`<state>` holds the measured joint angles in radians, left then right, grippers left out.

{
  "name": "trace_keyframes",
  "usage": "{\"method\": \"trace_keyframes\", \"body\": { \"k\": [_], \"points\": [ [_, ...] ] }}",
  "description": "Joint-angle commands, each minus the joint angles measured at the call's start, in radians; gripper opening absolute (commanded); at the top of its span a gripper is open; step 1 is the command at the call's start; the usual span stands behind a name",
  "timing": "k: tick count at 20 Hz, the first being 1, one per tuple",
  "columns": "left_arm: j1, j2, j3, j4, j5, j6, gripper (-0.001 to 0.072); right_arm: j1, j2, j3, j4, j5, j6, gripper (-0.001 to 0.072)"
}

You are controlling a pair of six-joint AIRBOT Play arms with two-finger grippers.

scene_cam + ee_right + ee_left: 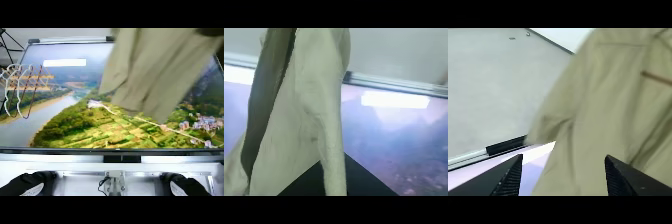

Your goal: Fold the shirts.

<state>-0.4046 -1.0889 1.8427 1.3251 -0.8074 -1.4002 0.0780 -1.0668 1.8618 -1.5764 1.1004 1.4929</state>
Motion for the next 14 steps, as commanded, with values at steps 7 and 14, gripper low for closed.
{"method": "trace_keyframes", "body": {
  "k": [7, 14],
  "points": [
    [0.0, 0.004, 0.0, 0.056, -0.068, 0.0, 0.061, -0.733, 0.132, 0.001, -0.067, 0.148, 0.021, 0.0057],
    [0.0, 0.004, 0.0, 0.098, -0.07, 0.0, 0.061, -1.032, 0.034, 0.001, 0.056, -0.013, 0.083, 0.0057]
  ]
}}
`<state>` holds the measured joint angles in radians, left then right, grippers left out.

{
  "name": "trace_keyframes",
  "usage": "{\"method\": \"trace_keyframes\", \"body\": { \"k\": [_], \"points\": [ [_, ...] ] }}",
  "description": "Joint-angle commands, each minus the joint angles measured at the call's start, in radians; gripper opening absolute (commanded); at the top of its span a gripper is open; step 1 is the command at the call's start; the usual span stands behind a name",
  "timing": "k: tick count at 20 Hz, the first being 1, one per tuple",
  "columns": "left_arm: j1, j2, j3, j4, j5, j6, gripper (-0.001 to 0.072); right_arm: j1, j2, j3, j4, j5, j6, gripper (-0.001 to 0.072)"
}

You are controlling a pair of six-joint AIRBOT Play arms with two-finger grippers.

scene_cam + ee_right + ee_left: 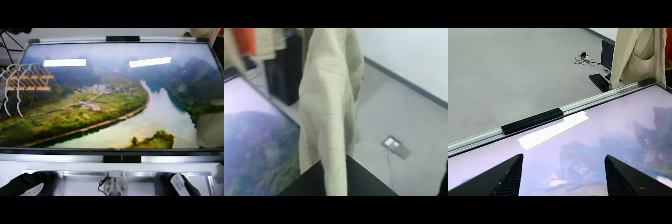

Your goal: Fold the shirts.

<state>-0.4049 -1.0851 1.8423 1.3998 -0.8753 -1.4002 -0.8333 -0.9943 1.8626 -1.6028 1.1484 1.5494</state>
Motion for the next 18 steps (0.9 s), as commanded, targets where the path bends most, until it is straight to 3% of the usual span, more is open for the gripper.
{"method": "trace_keyframes", "body": {
  "k": [1, 8, 18],
  "points": [
    [0.0, 0.0, 0.0, 0.027, -0.002, 0.0, 0.061, -0.148, -0.054, 0.0, 0.115, -0.089, 0.029, 0.0057],
    [0.0, -0.002, 0.0, 0.046, -0.002, 0.0, 0.061, -0.217, -0.132, 0.0, 0.028, -0.319, -0.033, 0.0057],
    [0.0, -0.002, 0.0, 0.093, -0.172, -0.012, 0.061, -0.44, -0.266, 0.0, 0.174, -0.497, -0.016, 0.0057]
  ]
}}
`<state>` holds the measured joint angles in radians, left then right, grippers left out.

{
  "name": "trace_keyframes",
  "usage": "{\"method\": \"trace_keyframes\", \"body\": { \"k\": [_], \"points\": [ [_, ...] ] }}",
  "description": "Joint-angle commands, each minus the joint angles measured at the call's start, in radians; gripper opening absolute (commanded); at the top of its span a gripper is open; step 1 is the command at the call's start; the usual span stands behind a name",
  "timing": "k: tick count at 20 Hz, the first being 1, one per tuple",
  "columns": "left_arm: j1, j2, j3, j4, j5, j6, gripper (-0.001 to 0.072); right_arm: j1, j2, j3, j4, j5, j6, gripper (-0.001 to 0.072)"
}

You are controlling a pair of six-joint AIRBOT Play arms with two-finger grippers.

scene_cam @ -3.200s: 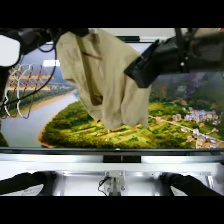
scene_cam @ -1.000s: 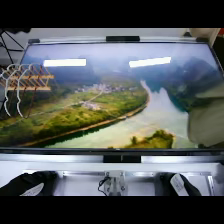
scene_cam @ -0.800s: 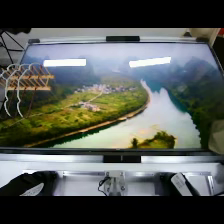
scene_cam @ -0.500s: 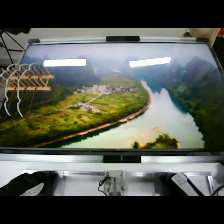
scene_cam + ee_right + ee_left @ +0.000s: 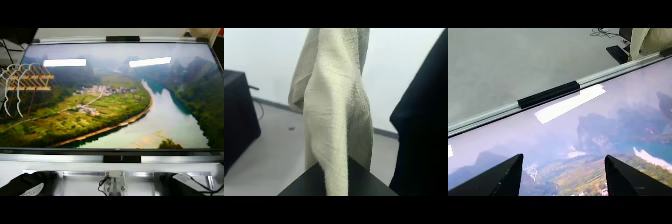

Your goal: Fold the shirts.

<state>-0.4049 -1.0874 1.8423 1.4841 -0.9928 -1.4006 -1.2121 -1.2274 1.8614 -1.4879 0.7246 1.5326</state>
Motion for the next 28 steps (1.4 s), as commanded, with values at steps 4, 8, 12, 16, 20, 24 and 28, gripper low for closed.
{"method": "trace_keyframes", "body": {
  "k": [4, 8, 12, 16, 20, 24, 28],
  "points": [
    [-0.001, 0.0, 0.0, 0.008, -0.067, -0.1, 0.061, -0.158, -0.074, 0.001, 0.163, -0.114, -0.003, 0.0057],
    [0.0, 0.0, 0.0, 0.009, -0.067, -0.116, 0.061, -0.264, -0.087, 0.001, 0.185, -0.092, 0.003, 0.0057],
    [0.0, 0.0, 0.0, 0.009, -0.066, -0.115, 0.061, -0.389, -0.064, 0.001, 0.229, -0.035, 0.006, 0.0058],
    [-0.001, 0.0, 0.0, 0.008, -0.066, -0.115, 0.061, -0.507, -0.035, 0.001, 0.23, 0.055, 0.038, 0.0058],
    [-0.001, 0.0, 0.0, 0.009, -0.066, -0.112, 0.061, -0.577, -0.019, 0.001, 0.255, 0.089, 0.066, 0.0065],
    [-0.001, 0.0, 0.0, 0.009, -0.067, -0.112, 0.061, -0.58, -0.019, 0.001, 0.433, 0.078, -0.094, 0.0473],
    [-0.001, 0.0, 0.0, 0.009, -0.066, -0.112, 0.0609, -0.579, -0.007, 0.001, 0.442, 0.15, -0.137, 0.0657]
  ]
}}
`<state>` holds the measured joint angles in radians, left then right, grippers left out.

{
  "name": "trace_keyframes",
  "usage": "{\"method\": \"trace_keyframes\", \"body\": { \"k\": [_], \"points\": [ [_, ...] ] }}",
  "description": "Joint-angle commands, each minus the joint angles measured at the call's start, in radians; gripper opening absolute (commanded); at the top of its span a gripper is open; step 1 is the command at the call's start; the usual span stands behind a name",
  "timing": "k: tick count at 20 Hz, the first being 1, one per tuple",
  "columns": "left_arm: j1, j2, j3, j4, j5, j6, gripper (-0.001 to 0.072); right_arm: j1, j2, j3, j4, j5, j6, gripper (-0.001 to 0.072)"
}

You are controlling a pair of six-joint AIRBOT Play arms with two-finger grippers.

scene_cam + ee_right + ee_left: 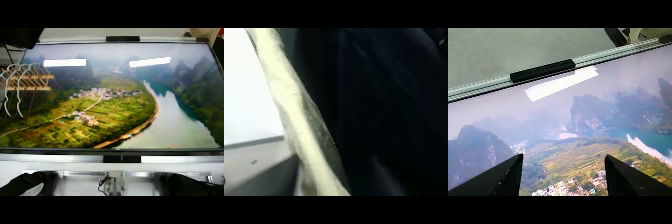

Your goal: Fold the shirts.

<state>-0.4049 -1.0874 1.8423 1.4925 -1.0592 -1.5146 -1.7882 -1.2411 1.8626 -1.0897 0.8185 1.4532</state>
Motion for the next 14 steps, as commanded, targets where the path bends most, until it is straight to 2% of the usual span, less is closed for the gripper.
{"method": "trace_keyframes", "body": {
  "k": [1, 4, 6, 12, 14],
  "points": [
    [0.0, 0.0, 0.0, 0.0, 0.0, 0.002, 0.061, -0.003, 0.01, 0.0, 0.033, 0.098, -0.059, 0.0666],
    [0.0, 0.0, 0.0, 0.0, 0.0, 0.002, 0.061, -0.003, 0.049, 0.0, -0.028, 0.167, -0.048, 0.0666],
    [0.0, 0.0, 0.0, 0.0, 0.0, -0.002, 0.061, -0.003, 0.072, 0.0, -0.061, 0.238, 0.0, 0.0665],
    [0.0, 0.0, -0.001, 0.013, -0.001, 0.003, 0.061, 0.003, 0.153, 0.0, -0.115, 0.628, 0.039, 0.0664],
    [0.0, -0.002, -0.002, 0.027, -0.002, 0.002, 0.061, 0.005, 0.161, -0.003, -0.06, 0.794, 0.037, 0.0603]
  ]
}}
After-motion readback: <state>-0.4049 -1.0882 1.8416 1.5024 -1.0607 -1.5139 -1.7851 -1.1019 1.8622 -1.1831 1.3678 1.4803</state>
